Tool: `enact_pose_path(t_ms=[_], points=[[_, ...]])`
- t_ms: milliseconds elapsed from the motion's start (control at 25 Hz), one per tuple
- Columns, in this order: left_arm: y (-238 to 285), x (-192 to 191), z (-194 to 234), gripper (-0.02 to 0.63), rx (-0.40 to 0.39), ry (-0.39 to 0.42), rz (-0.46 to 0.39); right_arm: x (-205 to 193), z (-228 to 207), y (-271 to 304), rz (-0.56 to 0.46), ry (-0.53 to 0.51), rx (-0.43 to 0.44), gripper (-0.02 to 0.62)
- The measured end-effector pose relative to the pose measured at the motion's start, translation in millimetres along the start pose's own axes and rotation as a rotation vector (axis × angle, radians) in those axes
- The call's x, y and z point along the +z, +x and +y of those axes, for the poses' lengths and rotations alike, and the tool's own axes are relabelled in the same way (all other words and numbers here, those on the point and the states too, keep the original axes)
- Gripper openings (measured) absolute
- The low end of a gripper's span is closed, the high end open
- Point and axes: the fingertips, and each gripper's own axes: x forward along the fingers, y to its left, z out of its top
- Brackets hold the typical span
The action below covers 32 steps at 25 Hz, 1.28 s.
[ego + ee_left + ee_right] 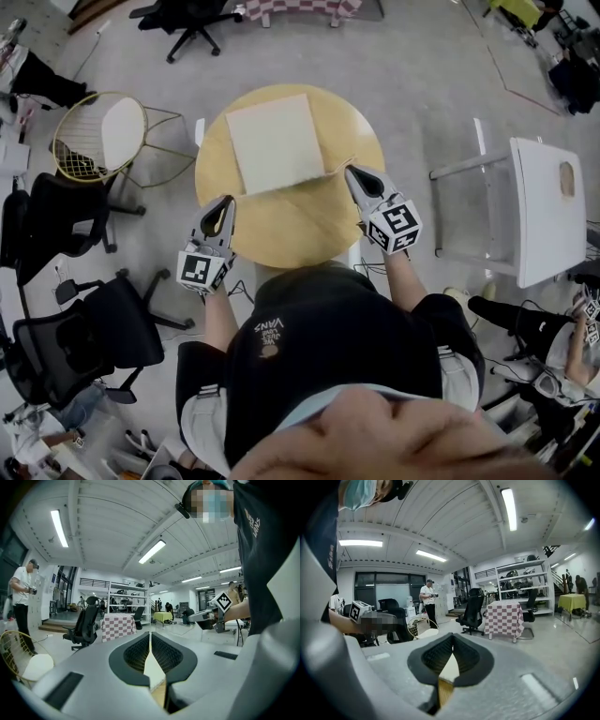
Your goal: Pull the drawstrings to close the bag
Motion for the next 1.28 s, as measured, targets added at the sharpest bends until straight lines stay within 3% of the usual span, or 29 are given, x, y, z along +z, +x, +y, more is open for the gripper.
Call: enact_pose_path(t_ms=[440, 1040, 1280], points=[[22.1, -34.2, 29.4, 0.014, -0.047, -0.061, 0.042, -20.8, -18.8, 25.9, 0.029, 0.026, -0.064, -0.002], [49.2, -103.9, 51.0, 0.018, -0.062, -0.086, 0.19, -56.8, -32.7, 46.8, 0.098, 0.01, -0.039, -0.002], [52.6, -127.3, 49.7, 0.091, -0.119, -0.071, 0.258, -66.7, -31.6, 53.5, 0.122, 0.011, -0.02, -0.002]])
